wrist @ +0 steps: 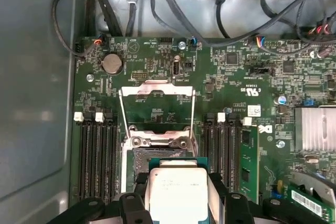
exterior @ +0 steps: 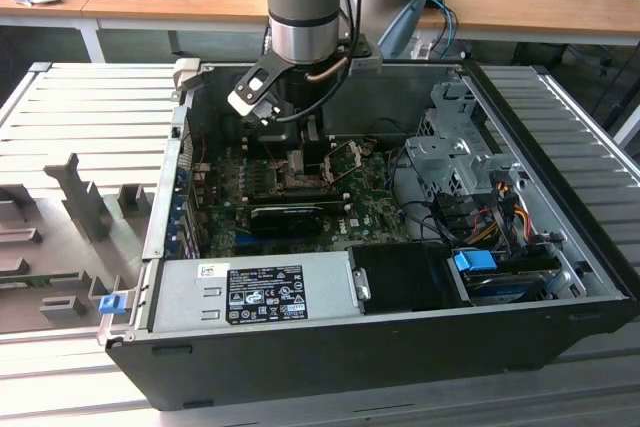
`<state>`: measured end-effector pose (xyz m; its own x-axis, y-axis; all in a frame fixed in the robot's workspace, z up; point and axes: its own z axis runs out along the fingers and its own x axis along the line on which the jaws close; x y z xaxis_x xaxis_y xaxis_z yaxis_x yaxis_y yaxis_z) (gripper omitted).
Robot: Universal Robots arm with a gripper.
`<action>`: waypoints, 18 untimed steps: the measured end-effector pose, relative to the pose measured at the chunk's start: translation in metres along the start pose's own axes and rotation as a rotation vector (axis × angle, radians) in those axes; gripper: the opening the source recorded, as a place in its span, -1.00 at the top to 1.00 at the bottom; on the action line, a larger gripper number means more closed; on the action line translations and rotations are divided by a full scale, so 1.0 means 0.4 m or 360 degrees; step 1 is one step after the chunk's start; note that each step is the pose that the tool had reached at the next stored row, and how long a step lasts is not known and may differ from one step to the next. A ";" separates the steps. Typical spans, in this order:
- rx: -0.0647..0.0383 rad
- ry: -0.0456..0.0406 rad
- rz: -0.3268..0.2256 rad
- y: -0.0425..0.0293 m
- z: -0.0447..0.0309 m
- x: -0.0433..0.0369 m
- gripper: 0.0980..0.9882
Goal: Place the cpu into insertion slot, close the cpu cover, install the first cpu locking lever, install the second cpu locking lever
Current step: 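Place the cpu into insertion slot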
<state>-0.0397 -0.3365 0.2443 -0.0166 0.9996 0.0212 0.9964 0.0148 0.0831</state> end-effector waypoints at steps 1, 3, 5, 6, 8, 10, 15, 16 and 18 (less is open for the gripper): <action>0.0000 0.0000 0.0000 -0.002 0.003 0.001 0.03; 0.0000 0.0000 -0.0002 -0.005 0.012 0.003 0.03; 0.0000 0.0000 -0.0003 -0.010 0.026 0.004 0.03; 0.0000 0.0000 -0.0003 -0.012 0.033 0.005 0.03; 0.0000 0.0000 -0.0004 -0.013 0.047 0.007 0.03; 0.0000 0.0000 -0.0004 -0.014 0.056 0.014 0.03; 0.0000 -0.0002 0.0017 -0.016 0.079 0.022 0.03; 0.0000 -0.0002 0.0018 -0.016 0.082 0.024 0.03; 0.0000 -0.0002 0.0018 -0.016 0.086 0.029 0.03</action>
<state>-0.0434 -0.3243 0.2097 -0.0054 0.9998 0.0212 0.9965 0.0036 0.0831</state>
